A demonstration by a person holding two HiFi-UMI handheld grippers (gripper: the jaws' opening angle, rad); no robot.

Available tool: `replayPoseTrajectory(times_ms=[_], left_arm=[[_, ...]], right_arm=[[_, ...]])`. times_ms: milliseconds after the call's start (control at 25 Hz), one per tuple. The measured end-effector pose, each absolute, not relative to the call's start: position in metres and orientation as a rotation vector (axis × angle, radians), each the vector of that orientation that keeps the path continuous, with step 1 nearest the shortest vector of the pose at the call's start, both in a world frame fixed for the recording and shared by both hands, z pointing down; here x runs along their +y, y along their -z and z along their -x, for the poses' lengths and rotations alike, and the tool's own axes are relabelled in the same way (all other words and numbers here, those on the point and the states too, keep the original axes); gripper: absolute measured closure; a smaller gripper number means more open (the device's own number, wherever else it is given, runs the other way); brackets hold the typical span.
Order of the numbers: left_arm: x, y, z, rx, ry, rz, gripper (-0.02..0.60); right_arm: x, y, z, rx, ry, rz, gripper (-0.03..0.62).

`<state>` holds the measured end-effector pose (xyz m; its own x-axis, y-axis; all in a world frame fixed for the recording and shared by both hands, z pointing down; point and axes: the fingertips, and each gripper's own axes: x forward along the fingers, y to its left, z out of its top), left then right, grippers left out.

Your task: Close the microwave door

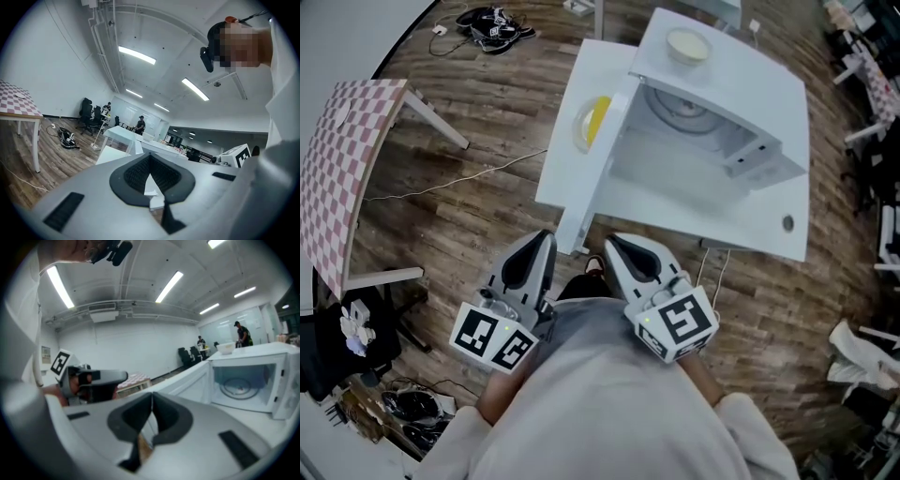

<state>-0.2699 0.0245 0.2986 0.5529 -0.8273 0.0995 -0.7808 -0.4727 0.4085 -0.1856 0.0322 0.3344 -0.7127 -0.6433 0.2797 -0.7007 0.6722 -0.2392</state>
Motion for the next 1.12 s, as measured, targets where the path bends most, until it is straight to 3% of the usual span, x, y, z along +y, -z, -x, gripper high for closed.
replayPoseTrajectory(times_ms=[360, 1120], left_arm=[[0.012, -0.333, 0.294, -1.226, 0.057, -2.386, 0.568], [0.019, -0.371, 0.279, -1.063, -0.021, -2.355, 0.568]], right_arm=[[0.024, -0.342, 0.197, -2.669, -0.515, -1.169, 0.571], [0.015, -0.344, 0.192, -2.647, -0.536, -1.134, 0.571]])
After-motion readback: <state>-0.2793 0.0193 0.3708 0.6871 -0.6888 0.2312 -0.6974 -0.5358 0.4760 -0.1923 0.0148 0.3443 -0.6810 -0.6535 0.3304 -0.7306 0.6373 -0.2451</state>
